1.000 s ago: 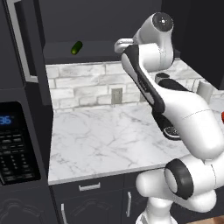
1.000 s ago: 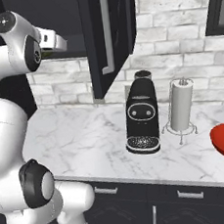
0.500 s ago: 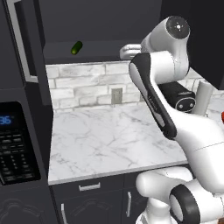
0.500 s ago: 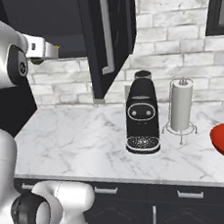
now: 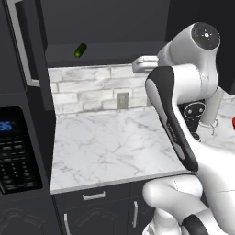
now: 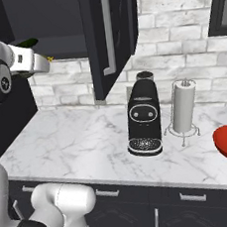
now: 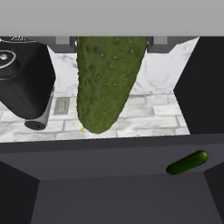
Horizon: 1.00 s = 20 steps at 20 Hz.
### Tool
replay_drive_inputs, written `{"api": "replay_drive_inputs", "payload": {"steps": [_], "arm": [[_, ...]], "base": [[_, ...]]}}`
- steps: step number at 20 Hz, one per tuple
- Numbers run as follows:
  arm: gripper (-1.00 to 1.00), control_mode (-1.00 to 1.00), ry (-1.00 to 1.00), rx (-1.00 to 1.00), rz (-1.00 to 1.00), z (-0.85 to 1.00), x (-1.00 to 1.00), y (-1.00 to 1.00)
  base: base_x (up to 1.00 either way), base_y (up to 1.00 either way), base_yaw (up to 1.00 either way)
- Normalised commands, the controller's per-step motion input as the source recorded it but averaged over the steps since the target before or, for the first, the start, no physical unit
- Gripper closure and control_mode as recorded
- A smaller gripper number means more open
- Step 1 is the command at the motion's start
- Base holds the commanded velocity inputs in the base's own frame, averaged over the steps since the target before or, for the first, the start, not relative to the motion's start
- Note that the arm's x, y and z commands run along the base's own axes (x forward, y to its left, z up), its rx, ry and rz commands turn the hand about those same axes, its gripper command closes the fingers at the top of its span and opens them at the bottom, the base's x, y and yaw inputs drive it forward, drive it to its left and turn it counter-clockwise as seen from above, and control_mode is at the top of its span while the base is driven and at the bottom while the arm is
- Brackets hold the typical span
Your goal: Pick the cucumbers from the cabinet and place them in one bowl. Pick the potato from the sink and place it in the other bowl.
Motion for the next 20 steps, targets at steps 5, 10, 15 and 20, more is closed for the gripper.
{"api": "replay_drive_inputs", "payload": {"steps": [5,10,15,20], "arm": [[1.0,-1.0,0.17,0.0,0.01,0.0,-0.64,0.0],[1.0,-1.0,0.14,0.0,0.0,-0.14,-0.62,0.0],[1.0,-1.0,0.14,0.0,0.0,-0.32,-0.58,0.0],[1.0,-1.0,0.11,0.0,0.0,-0.51,-0.51,0.0]], "base": [[0.0,0.0,0.0],[0.0,0.0,0.0],[0.0,0.0,0.0],[0.0,0.0,0.0]]}}
